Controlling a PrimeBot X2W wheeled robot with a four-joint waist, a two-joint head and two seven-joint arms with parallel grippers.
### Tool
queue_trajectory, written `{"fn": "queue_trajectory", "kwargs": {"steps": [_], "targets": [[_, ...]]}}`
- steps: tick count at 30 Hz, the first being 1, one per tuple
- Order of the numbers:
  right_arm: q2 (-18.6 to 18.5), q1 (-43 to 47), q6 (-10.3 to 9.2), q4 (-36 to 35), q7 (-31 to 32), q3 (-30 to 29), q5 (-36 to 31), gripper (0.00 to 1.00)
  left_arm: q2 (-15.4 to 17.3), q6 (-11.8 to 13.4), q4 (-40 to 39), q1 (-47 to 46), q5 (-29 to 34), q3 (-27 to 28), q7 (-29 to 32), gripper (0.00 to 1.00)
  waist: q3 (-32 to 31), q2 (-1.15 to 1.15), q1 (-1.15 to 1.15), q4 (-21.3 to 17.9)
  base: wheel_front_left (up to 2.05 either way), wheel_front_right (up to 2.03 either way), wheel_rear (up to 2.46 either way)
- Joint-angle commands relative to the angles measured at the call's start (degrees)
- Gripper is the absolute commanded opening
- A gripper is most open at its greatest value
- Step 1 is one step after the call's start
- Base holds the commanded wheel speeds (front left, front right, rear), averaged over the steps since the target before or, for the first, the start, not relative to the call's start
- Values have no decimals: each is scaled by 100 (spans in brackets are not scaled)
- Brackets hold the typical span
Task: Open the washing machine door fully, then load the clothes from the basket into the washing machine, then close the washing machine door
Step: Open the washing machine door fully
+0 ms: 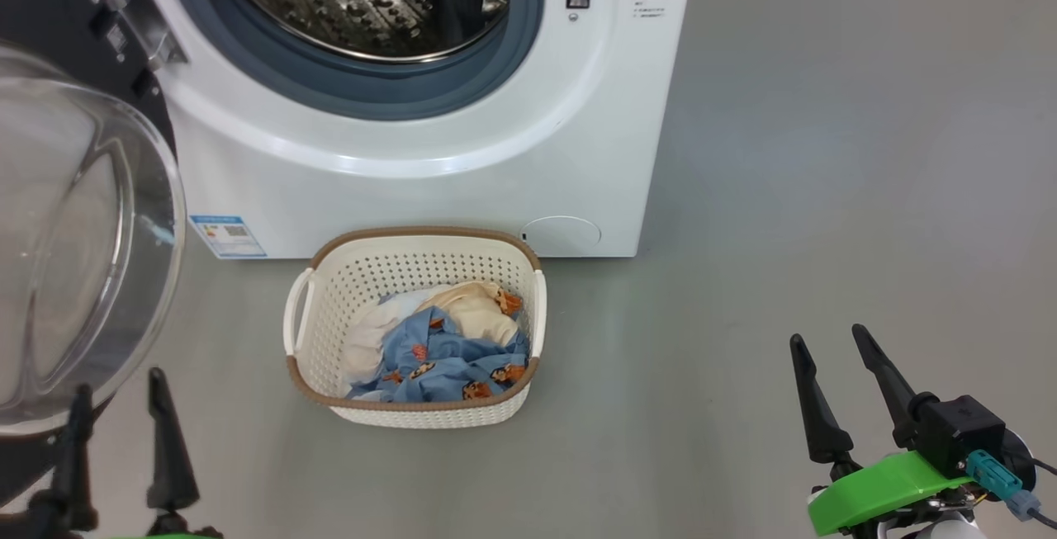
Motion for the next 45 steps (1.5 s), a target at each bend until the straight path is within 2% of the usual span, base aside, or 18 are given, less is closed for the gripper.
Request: {"fn": "queue_trajectory", "kwargs": {"steps": [1, 8, 21, 31, 45], "targets": [[1, 7, 9, -166, -65, 180, 13, 100, 116, 85, -169, -7, -4, 112, -29, 100, -32, 0, 0, -82, 0, 0, 0], [1, 93, 9, -277, -73, 304, 5, 100, 115, 52, -181, 219, 125, -252, -29, 100, -146, 0, 0, -373, 0, 0, 0], [1, 345, 9, -458, -76, 314, -62, 100, 115, 113, -301, 636, 442, -383, -29, 100, -349, 0, 0, -701, 0, 0, 0], [1, 487, 9, -587, -76, 293, -116, 100, 115, 247, -501, 915, 436, -678, -29, 100, -427, 0, 0, -727, 0, 0, 0], [2, 495, 9, -553, -76, 170, -330, 100, 115, 309, -436, 938, 420, -699, -29, 100, -410, 0, 0, -664, 0, 0, 0]]}}
